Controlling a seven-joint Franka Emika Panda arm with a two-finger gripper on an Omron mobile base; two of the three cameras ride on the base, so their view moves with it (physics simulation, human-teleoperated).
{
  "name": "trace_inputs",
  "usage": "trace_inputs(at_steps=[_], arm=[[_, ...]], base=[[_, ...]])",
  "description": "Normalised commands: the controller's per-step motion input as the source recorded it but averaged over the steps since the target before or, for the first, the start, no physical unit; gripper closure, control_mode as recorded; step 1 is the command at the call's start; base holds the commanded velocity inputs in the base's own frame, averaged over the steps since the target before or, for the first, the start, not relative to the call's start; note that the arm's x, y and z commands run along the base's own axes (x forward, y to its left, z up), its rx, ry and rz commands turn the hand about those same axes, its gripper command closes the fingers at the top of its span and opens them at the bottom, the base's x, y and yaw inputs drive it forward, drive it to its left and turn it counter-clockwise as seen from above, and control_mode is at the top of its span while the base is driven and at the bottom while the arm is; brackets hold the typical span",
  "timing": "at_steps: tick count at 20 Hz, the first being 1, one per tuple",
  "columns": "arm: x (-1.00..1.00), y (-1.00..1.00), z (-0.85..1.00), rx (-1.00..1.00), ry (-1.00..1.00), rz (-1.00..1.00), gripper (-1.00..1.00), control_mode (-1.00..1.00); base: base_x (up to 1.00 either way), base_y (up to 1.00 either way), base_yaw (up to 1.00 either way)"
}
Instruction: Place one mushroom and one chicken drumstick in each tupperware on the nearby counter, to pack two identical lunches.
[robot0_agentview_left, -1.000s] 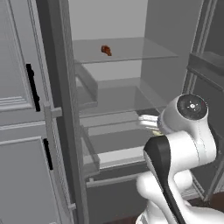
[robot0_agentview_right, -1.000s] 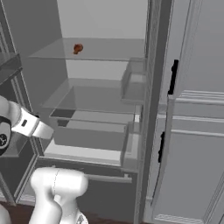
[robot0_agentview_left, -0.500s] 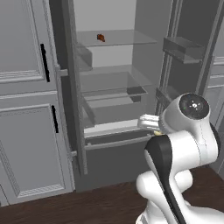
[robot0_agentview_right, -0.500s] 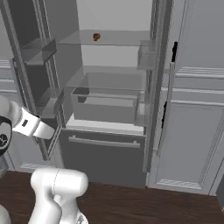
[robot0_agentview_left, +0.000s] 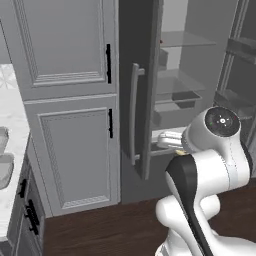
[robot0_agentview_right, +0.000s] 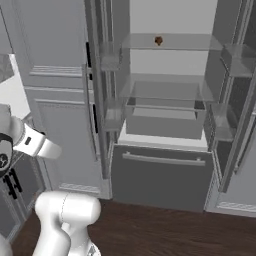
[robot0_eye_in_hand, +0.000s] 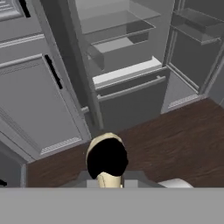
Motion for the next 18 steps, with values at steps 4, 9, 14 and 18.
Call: trace_inputs(at_steps=[4, 9, 14, 18], arm=[[0.0, 0.0, 0.0, 0.0, 0.0, 0.0, 1.0, 1.0], [0.0, 0.0, 0.0, 0.0, 0.0, 0.0, 1.0, 1.0], [0.0, 0.0, 0.0, 0.0, 0.0, 0.0, 1.0, 1.0], [0.0, 0.0, 0.0, 0.0, 0.0, 0.0, 1.0, 1.0]], base=[[0.24, 1.0, 0.01], [0.32, 0.74, 0.14], [0.86, 0.39, 0.31], [0.96, 0.27, 0.37]])
